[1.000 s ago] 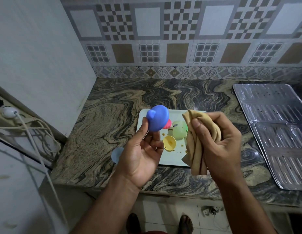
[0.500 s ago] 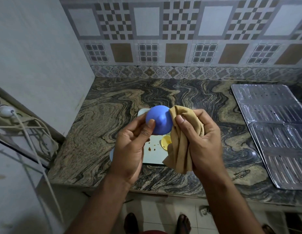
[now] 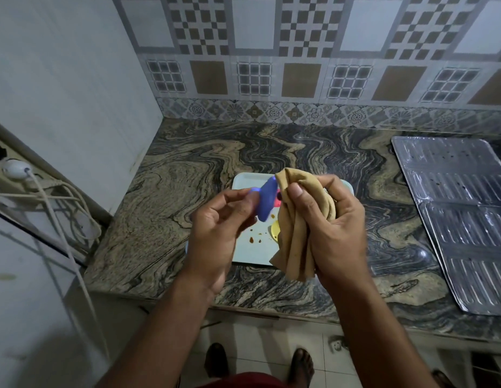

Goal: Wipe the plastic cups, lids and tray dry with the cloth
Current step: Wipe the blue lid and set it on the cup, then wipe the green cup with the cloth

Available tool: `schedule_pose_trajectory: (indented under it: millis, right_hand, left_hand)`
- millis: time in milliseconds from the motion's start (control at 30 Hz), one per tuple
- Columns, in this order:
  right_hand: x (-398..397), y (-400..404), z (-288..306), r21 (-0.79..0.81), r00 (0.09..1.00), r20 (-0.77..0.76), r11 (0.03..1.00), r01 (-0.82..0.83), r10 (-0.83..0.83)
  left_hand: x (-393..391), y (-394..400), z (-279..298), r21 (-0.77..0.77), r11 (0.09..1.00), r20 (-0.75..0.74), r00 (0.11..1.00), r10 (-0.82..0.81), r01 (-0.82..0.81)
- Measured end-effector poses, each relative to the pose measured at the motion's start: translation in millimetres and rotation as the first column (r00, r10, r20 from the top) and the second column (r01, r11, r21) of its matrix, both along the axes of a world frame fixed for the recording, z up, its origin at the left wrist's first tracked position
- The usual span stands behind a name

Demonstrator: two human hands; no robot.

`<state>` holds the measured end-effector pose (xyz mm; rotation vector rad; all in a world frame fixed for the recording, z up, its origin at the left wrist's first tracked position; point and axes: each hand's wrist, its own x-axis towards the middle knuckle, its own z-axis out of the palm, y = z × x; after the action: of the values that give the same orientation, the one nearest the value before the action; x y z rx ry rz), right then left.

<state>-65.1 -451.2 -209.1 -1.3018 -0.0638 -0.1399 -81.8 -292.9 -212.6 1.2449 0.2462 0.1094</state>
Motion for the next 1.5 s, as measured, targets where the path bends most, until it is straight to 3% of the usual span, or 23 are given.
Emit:
schedule_pose_trajectory:
  millis: [100,167,233,367,433,467,533,633,800,933,1100,1500]
  right_hand:
    - [1,2,-1,-0.011,0.999,-0.008,0.999,0.039,-0.039]
    - [2,2,-4,-0.033,0.999,-0.013,0.998,0.046,-0.047]
    - [4,3,-7,-0.056,0.998,-0.026,0.997,0.050,-0.052]
    - [6,5,-16,-0.128,0.998,-0.014,0.990,0.057,-0.059]
    - [5,7,-22,-0.128,0.999,-0.021,0.991,0.047,-0.050]
    - [4,7,-24,-0.119,0.999,-0.023,0.992,0.041,-0.044]
    - [1,8,-28,-0.096,0.999,-0.032,0.995,0.027,-0.030]
    - [-2,11,-30,-0.102,0.998,-0.068,0.995,-0.002,-0.005]
    - [-3,15,-36,-0.083,0.993,-0.117,0.996,-0.041,0.032]
    - [-4,16,-41,-0.083,0.991,-0.125,0.994,-0.067,0.056]
    - [-3,17,-49,-0.172,0.993,-0.087,0.981,-0.090,0.076]
    - [-3,20,-54,-0.175,0.994,-0.081,0.981,-0.090,0.076]
  left_hand:
    - [0,7,3,-0.430,0.902,-0.136,0.985,-0.104,0.036]
    - [-1,16,0,-0.548,0.836,-0.152,0.980,-0.132,0.027]
    - [-2,24,-6,-0.563,0.826,-0.156,0.981,-0.117,0.009]
    - [-1,52,-23,-0.357,0.932,-0.141,0.990,0.016,-0.066]
    - [-2,75,-40,-0.049,0.989,-0.107,0.985,0.132,-0.138]
    - [-3,88,-51,0.157,0.971,-0.083,0.977,0.196,-0.182]
    - [-6,111,-74,0.498,0.840,-0.034,0.963,0.268,-0.216]
    - [-12,127,-106,0.713,0.682,-0.028,0.965,0.260,-0.163]
    - [-14,125,-144,0.857,0.505,-0.018,0.974,0.225,-0.101]
    - [-14,122,-151,0.904,0.421,-0.016,0.978,0.206,-0.074]
    - [-13,119,-153,0.915,0.402,-0.052,0.976,0.210,-0.038]
    - [-6,118,-146,0.931,0.362,-0.113,0.978,0.175,0.043]
